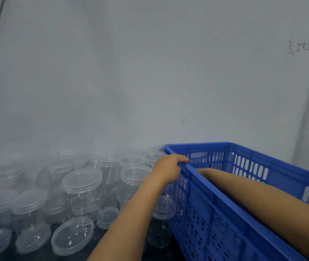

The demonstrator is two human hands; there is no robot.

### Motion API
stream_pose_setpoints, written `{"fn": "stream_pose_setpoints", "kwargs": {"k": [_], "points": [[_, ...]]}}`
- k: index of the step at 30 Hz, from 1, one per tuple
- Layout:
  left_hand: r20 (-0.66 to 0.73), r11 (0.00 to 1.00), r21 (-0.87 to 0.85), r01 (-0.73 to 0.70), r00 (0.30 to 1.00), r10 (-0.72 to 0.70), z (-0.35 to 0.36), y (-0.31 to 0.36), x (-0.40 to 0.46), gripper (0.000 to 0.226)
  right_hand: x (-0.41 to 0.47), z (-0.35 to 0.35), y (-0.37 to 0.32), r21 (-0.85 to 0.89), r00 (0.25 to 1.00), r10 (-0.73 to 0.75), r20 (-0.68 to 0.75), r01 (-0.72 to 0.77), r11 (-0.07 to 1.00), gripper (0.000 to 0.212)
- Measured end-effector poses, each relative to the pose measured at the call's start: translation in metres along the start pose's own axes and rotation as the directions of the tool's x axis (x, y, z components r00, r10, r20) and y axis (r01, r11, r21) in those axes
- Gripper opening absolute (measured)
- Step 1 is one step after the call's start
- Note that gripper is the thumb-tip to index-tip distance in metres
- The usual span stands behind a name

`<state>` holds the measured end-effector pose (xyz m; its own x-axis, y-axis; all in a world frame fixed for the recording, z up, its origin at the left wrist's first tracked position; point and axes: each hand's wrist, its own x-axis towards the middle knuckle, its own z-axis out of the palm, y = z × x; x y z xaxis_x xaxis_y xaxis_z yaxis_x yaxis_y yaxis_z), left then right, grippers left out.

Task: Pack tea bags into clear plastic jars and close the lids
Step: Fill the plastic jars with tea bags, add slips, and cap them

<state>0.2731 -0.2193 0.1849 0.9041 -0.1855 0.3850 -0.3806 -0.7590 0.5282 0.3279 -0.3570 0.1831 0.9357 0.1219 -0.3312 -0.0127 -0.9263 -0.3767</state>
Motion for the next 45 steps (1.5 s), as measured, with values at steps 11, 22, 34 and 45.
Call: {"fn": "stream_pose_setpoints", "kwargs": {"k": [11,22,34,45], "points": [[-0.205,0.906,0.413,0.092,0.979,-0.006,-0.019,0.013,-0.067,0.054,-0.055,-0.022,-0.082,0.277,0.822,-0.113,-0.557,0.313,0.909,0.019],[-0.375,0.949,0.289,0.125,0.927,-0.008,-0.054,-0.046,-0.152,0.051,-0.101,0.085,-0.088,0.402,0.684,-0.24,-0.689,0.636,0.659,0.037],[-0.251,0.817,-0.474,0.329,0.839,-0.484,-0.009,-0.072,-0.112,0.104,-0.096,0.109,-0.075,-0.285,0.54,-0.545,-0.641,0.492,0.823,0.056],[-0.515,0.938,-0.315,0.145,0.804,-0.297,-0.012,-0.046,-0.155,0.091,-0.139,0.109,-0.073,0.156,0.52,-0.5,-0.693,0.785,0.6,0.021]]}}
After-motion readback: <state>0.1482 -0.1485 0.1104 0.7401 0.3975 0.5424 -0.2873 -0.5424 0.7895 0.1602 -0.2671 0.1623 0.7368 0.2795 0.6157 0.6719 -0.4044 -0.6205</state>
